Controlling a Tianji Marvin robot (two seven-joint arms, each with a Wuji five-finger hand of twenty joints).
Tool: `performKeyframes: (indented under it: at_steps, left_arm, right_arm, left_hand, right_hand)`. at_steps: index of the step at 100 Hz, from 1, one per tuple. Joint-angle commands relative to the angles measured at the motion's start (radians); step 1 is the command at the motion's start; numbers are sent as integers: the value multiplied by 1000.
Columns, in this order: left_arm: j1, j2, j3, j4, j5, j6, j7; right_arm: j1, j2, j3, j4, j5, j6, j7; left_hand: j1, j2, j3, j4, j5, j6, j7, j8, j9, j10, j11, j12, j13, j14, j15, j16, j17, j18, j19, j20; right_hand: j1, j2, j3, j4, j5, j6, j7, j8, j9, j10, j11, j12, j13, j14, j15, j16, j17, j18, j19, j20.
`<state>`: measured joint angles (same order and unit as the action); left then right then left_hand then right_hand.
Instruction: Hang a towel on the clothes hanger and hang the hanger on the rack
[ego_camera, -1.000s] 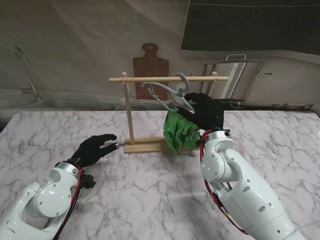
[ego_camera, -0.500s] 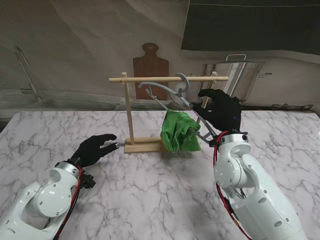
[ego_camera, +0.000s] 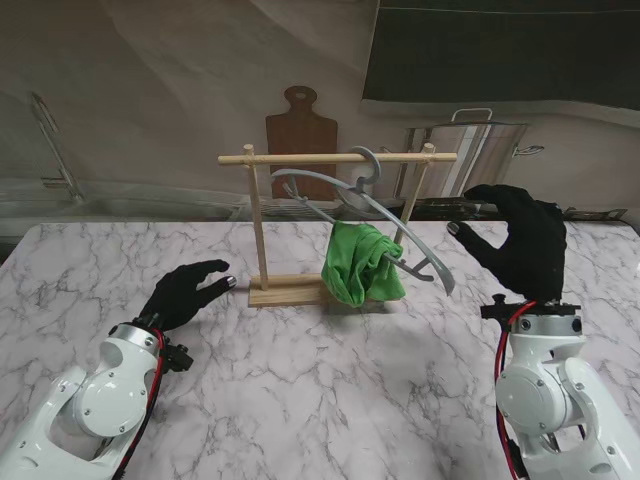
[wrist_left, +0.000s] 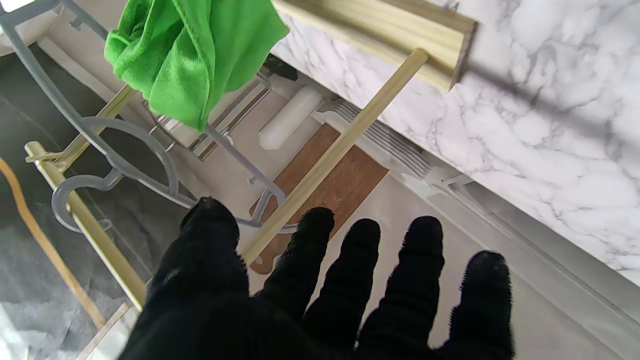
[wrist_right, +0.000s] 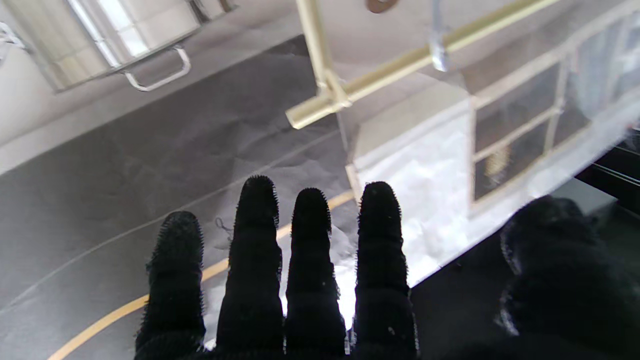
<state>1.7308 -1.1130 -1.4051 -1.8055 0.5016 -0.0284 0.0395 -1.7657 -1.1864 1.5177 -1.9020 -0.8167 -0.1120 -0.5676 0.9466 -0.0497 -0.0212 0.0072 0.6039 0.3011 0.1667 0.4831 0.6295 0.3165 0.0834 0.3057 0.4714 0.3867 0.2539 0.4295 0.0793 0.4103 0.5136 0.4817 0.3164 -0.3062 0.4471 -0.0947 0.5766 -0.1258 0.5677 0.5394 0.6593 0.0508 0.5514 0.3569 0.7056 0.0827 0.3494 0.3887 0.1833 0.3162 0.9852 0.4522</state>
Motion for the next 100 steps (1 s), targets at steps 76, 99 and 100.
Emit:
performKeyframes:
  at_steps: [76, 99, 100]
  left_arm:
    - [4, -21, 11, 12, -31, -76, 50]
    - [-4, -21, 21, 18, -43, -58, 42]
    - [-5, -21, 22, 19, -43, -57, 41]
  right_arm:
    - [90, 16, -403, 37, 89, -188, 117]
    - [122, 18, -456, 116, 272, -211, 268]
    - [124, 19, -456, 120, 280, -209, 276]
  left_hand:
    - [35, 80, -14, -26, 7, -8, 13, 27, 1, -7, 7, 34, 1, -15, 13, 21, -9, -1, 134, 4]
    - [35, 82, -14, -26, 5, -8, 12, 27, -1, -8, 6, 34, 1, -17, 13, 22, -7, -4, 138, 2]
    - [34, 82, -14, -26, 5, -8, 12, 27, -1, -8, 6, 34, 0, -16, 13, 22, -7, -4, 138, 2]
  right_hand:
    - [48, 91, -56, 41, -81, 0, -38, -39, -52, -40, -114, -83, -68, -57, -140, -88, -24, -15, -83, -55]
    - [7, 118, -71, 38, -176, 11, -69, -51, -128, -45, -129, -92, -130, -61, -165, -101, -73, -25, -124, -73]
    - [6, 119, -71, 38, -177, 11, -73, -54, -132, -44, -131, -94, -135, -61, -169, -105, -76, -26, -135, -77]
